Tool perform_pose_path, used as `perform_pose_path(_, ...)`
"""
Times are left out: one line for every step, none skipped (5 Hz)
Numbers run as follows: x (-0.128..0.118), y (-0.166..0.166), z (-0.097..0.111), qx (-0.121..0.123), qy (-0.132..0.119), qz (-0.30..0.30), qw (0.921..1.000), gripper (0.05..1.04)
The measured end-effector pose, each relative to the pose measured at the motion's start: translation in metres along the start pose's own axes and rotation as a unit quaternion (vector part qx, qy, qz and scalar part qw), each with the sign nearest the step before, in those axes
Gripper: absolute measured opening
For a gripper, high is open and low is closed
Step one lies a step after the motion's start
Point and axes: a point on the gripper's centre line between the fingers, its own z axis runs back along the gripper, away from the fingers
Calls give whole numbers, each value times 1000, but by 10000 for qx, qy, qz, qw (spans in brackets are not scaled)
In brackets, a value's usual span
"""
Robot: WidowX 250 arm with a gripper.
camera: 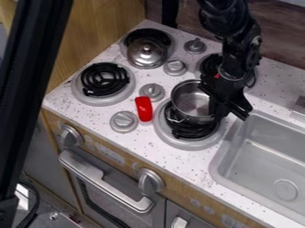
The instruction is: Moves the silver pot to the bottom right burner
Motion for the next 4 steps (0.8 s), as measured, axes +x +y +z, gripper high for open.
perform_pose_path(-17, -2, 0, -6, 174, 108, 9998, 216)
perform_pose_path(-20, -1, 19, 29, 118, 347, 9993, 472)
perform_pose_path(-14, 1, 54, -49, -226, 509, 9984, 791)
perform_pose_path(-21, 0, 51, -297, -158, 552, 9979, 999)
